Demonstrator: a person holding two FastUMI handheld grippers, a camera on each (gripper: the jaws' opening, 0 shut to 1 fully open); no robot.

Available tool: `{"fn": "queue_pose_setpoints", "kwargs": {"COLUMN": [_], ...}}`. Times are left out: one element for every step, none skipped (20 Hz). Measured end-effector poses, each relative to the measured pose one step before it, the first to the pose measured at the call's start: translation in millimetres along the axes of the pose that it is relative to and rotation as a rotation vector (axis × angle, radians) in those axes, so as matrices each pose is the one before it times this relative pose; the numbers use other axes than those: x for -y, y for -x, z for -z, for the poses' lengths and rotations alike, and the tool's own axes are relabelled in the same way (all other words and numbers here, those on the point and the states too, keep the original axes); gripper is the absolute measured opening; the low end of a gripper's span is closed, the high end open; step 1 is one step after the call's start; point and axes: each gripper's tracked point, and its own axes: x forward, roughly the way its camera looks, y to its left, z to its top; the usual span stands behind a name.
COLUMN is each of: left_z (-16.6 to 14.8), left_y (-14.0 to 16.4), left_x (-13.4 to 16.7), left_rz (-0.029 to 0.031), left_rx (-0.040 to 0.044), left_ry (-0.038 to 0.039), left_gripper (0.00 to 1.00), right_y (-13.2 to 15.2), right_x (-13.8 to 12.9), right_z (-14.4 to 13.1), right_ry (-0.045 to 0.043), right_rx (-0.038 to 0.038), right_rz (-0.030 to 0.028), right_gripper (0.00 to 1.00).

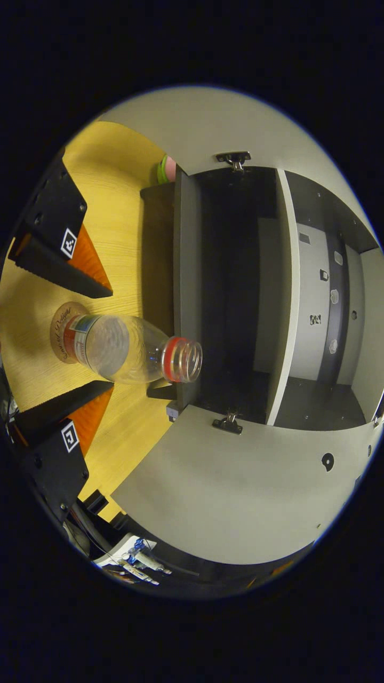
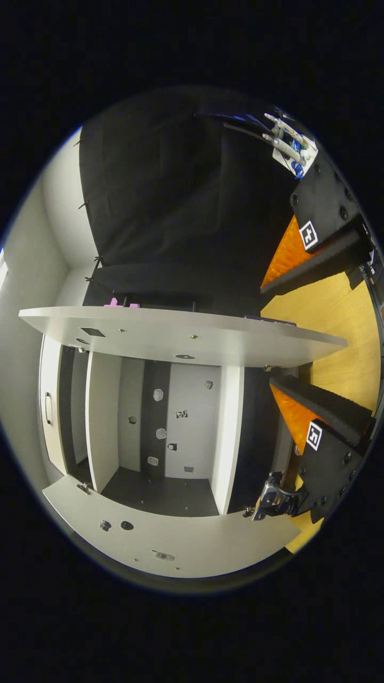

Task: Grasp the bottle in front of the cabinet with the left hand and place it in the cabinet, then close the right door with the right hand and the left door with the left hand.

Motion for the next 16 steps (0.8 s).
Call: {"fn": "queue_pose_setpoints", "kwargs": {"left_z": [-0.46,0.46,1.95,-0.19,-1.39,-3.25,-0.47,-1.96,-2.81,-4.75,-4.97,-7.55,-10.56,-13.21,-13.69,-14.49], "left_y": [-6.18,-6.66,-5.38,-3.30,-2.50,-1.43,2.44,1.77,2.61,2.93,3.32,4.99,6.25,5.16,5.49,5.23], "left_x": [1.19,0.77,-0.54,-0.78,-1.28,0.49,2.49,0.66,-2.96,-2.21,-2.26,-3.21,-2.71,-2.93,-2.52,-4.08], "left_rz": [-0.00249,-0.00237,-0.00365,-0.00346,-0.00328,0.00097,0.00564,0.00784,-0.00597,-0.00477,-0.00366,-0.00075,-0.00001,0.00036,-0.00030,-0.00617], "left_rx": [-0.00091,-0.00782,-0.00850,-0.00505,0.00212,0.00617,-0.00081,-0.00535,-0.00309,-0.00094,0.00025,0.00316,0.01125,0.01517,0.02068,0.01706], "left_ry": [-0.00477,-0.01043,-0.01091,-0.00879,-0.00514,0.00048,-0.00038,-0.00366,-0.00226,0.00420,0.00979,0.01338,0.01475,0.01107,0.00720,0.00263], "left_gripper": [0.95,0.95,0.94,0.94,0.93,0.91,0.78,0.78,0.77,0.78,0.77,0.77,0.77,0.77,0.77,0.77], "right_y": [-2.76,-2.35,-1.38,-1.84,-1.05,-0.93,-1.28,-0.29,-0.19,-0.44,0.66,-0.56,1.01,0.66,0.38,0.59], "right_x": [0.45,0.50,-0.36,-0.56,-0.40,-0.40,-0.76,-1.16,-1.68,-1.17,-1.65,-2.53,-2.50,-2.52,-1.98,-1.94], "right_z": [0.95,2.60,2.16,1.50,0.29,0.17,-0.25,-1.29,-1.49,-1.32,0.21,0.04,-0.76,-0.20,-0.81,-1.17], "right_ry": [-0.00332,-0.00380,-0.00325,-0.00189,-0.00034,0.00085,-0.00051,-0.00116,0.00096,0.00206,0.00122,-0.00047,-0.00173,-0.00258,-0.00258,-0.00236], "right_rx": [-0.00273,-0.00601,-0.00735,-0.00601,-0.00249,0.00022,0.00216,0.00353,0.00430,0.00438,0.00238,-0.00016,-0.00083,0.00004,0.00184,0.00307], "right_rz": [-0.00022,0.00034,-0.00245,-0.00280,-0.00197,-0.00202,-0.00218,-0.00264,-0.00298,-0.00214,-0.00361,-0.00652,-0.00764,-0.00739,-0.00700,-0.00505], "right_gripper": [1.00,1.00,1.00,1.00,1.00,1.00,1.00,1.00,1.00,1.00,1.00,1.00,1.00,1.00,1.00,1.00]}}
